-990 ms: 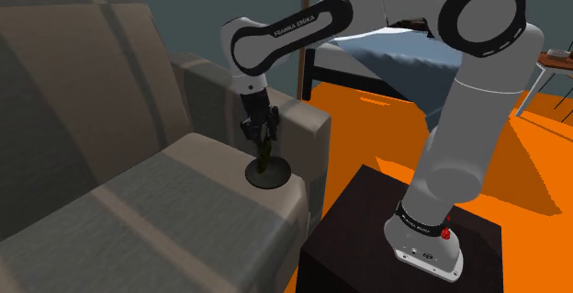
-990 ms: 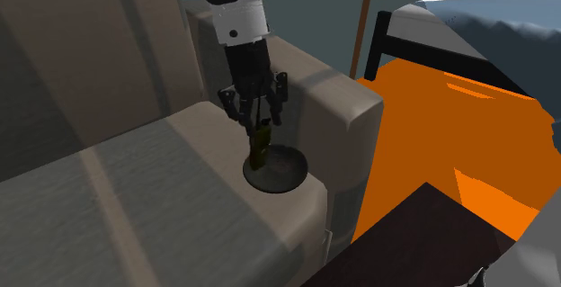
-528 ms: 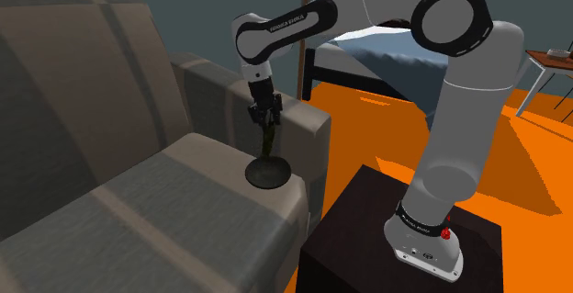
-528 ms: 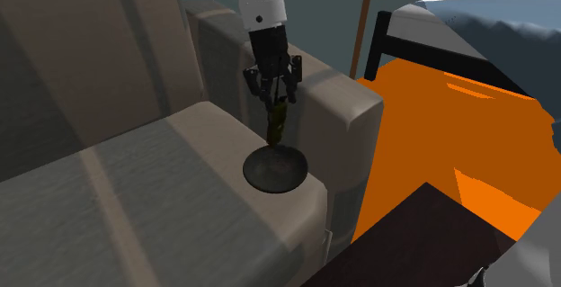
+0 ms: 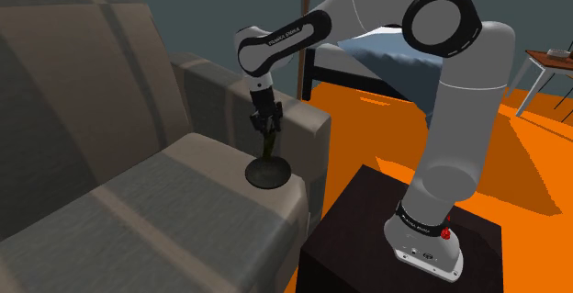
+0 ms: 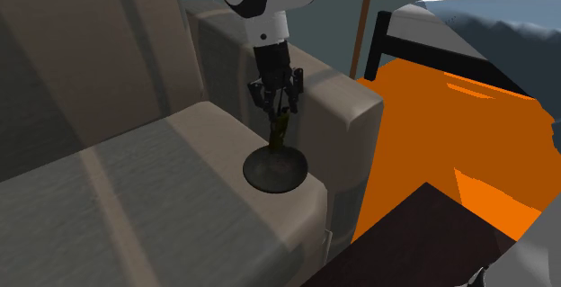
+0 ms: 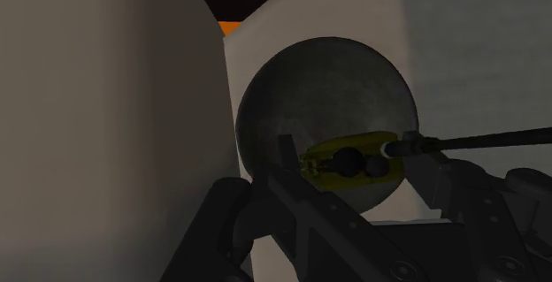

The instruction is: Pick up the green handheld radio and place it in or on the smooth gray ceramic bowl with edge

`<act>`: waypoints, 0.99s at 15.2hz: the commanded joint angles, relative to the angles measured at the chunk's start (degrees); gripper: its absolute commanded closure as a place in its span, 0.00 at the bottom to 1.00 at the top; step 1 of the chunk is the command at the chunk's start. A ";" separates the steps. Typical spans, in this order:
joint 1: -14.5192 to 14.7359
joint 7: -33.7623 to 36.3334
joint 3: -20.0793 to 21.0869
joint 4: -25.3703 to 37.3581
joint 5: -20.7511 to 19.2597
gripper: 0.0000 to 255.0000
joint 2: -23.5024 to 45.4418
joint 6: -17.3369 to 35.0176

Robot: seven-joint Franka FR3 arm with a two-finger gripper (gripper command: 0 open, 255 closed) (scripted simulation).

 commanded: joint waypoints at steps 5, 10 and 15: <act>0.08 0.02 -0.02 -2.40 -0.17 1.00 2.15 4.59; 0.08 0.02 -0.02 -2.40 -0.17 1.00 2.15 4.59; 0.08 0.02 -0.02 -2.40 -0.17 0.00 2.15 4.59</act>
